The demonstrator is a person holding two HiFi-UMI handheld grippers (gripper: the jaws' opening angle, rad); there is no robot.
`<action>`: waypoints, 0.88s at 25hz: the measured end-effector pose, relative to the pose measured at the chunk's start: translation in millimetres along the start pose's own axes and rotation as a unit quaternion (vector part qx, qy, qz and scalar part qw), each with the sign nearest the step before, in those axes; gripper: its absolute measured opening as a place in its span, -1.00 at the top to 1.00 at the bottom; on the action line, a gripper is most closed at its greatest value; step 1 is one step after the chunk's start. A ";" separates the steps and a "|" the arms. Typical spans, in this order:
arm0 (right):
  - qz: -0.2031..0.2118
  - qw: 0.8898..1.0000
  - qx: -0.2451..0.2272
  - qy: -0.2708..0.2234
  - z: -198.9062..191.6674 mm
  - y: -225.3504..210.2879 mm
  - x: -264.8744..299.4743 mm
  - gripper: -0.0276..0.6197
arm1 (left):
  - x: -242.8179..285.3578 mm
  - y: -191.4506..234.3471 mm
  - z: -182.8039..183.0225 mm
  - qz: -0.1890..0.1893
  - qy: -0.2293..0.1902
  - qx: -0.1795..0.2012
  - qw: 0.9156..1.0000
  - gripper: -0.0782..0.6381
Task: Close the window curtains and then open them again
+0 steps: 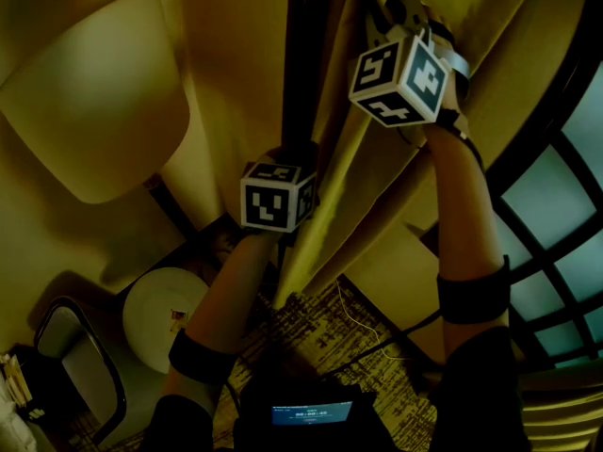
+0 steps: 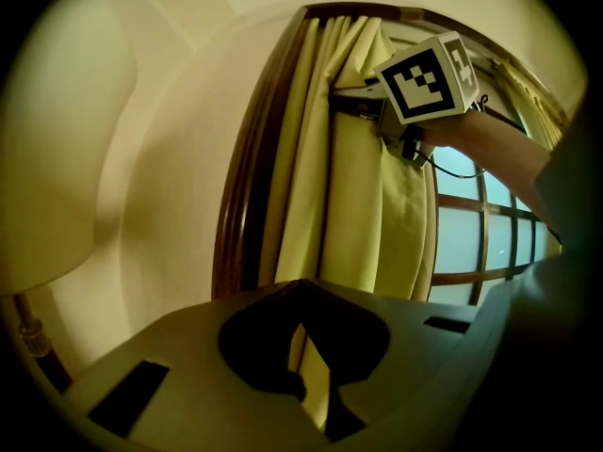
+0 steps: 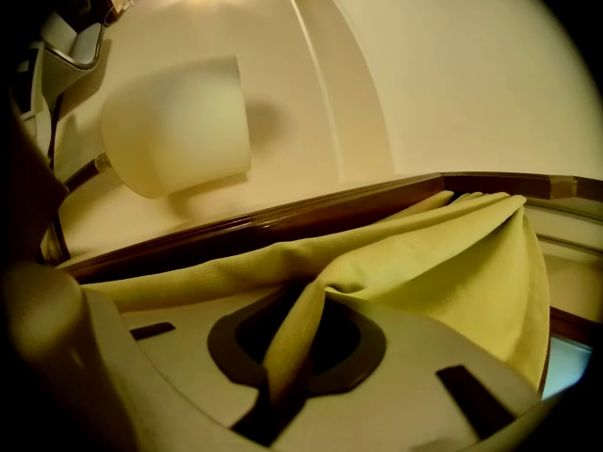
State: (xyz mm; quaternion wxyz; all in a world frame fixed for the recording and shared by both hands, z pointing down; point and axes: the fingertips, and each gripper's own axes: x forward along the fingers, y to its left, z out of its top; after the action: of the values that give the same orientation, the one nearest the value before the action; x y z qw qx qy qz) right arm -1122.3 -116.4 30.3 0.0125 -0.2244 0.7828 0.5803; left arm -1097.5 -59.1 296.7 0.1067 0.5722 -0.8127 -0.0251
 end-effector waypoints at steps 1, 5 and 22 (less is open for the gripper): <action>0.003 1.000 -0.001 0.000 2.3 3.0 3.4 0.79 | 0.8 4.8 -0.4 0.001 0.001 0.001 1.000 0.78; 0.011 1.000 -0.003 -0.002 14.6 12.6 14.1 0.79 | 1.2 25.8 -2.6 0.003 0.003 0.010 1.000 0.78; -0.023 0.999 0.022 0.036 13.1 15.1 5.6 0.79 | 2.7 35.7 -24.9 -0.055 0.026 0.007 0.998 0.78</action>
State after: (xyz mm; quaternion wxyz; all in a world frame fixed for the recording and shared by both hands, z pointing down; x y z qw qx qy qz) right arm -1136.1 -102.9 38.1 0.0026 -0.2627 0.7902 0.5537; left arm -1126.4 -47.3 327.1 0.1222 0.6177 -0.7768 -0.0099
